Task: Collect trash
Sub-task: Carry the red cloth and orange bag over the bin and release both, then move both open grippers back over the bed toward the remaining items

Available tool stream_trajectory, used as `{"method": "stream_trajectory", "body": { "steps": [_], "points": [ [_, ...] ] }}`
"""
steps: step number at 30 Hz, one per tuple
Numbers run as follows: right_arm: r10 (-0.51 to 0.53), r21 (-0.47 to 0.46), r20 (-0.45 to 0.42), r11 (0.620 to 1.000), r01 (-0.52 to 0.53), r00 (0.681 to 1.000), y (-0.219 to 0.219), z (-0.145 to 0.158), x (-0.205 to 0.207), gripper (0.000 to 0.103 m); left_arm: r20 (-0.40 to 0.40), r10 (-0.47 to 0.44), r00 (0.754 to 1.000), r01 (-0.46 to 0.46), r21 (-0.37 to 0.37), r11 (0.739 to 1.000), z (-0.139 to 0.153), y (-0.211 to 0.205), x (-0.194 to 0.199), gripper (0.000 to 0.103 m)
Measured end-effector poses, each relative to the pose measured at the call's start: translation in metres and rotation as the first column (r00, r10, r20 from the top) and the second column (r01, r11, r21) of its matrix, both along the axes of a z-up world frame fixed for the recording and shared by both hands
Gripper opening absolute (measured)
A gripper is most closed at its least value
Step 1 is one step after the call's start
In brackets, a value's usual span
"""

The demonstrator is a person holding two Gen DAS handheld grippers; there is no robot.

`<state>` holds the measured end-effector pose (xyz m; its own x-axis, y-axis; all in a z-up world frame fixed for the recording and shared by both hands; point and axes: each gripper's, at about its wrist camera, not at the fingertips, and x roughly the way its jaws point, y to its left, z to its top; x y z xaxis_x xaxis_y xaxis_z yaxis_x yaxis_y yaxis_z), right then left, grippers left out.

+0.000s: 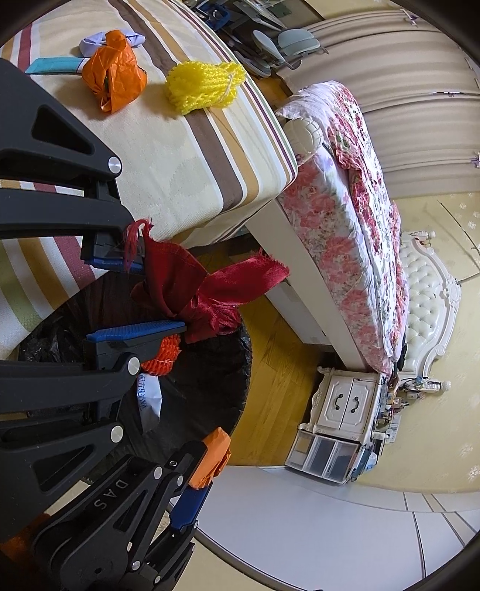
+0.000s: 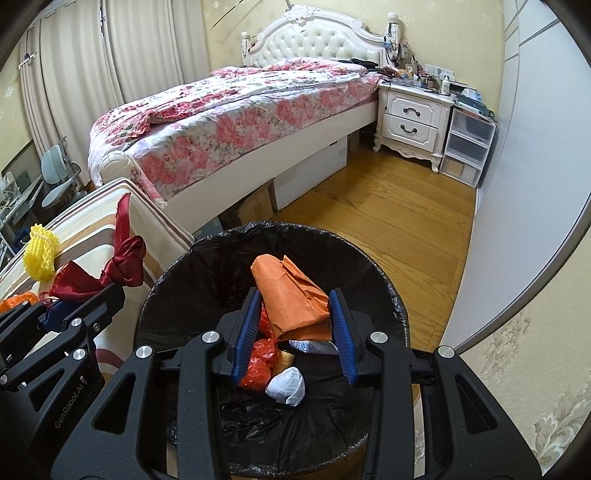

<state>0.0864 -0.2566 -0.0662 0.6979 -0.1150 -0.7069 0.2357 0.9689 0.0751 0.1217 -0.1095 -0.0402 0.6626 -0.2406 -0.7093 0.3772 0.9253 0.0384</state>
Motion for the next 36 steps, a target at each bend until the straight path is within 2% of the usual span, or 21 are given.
{"method": "stream_trajectory", "body": {
  "steps": [4,8,10,12,15,17,25,36],
  "points": [
    [-0.007,0.004,-0.001,1.000,0.007,1.000,-0.003,-0.002,0.001,0.038,0.004,0.000,1.000,0.000,0.004,1.000,0.000,-0.002,0.000,0.026],
    [-0.025,0.020,-0.005,0.999,0.025,1.000,-0.008,-0.004,0.000,0.041,0.012,0.008,1.000,-0.008,0.002,1.000,0.002,-0.001,0.001,0.048],
    [-0.035,0.021,-0.003,0.999,0.035,0.999,-0.010,-0.005,0.000,0.048,0.019,0.012,1.000,-0.012,-0.002,1.000,0.003,0.000,0.000,0.051],
    [-0.040,0.019,-0.002,0.999,0.041,0.999,-0.011,-0.005,-0.002,0.048,0.021,0.014,1.000,-0.014,-0.002,1.000,0.003,0.001,0.000,0.058],
    [-0.051,0.015,0.002,0.999,0.051,0.999,-0.011,-0.004,-0.003,0.056,0.021,0.019,1.000,-0.019,-0.005,1.000,0.004,0.002,-0.001,0.062],
    [-0.055,0.014,0.003,0.998,0.055,0.998,-0.011,-0.004,-0.004,0.057,0.022,0.024,0.999,-0.024,-0.008,1.000,0.005,0.004,-0.001,0.066],
    [-0.046,0.005,0.007,0.999,0.046,0.999,-0.003,-0.001,-0.011,0.064,0.023,0.059,0.998,-0.059,-0.023,0.998,0.012,0.023,-0.009,0.068],
    [0.021,0.002,0.010,1.000,-0.021,1.000,0.031,0.008,-0.014,0.065,0.022,0.142,0.990,-0.141,-0.033,0.989,0.019,0.070,-0.027,0.068]
  ]
}}
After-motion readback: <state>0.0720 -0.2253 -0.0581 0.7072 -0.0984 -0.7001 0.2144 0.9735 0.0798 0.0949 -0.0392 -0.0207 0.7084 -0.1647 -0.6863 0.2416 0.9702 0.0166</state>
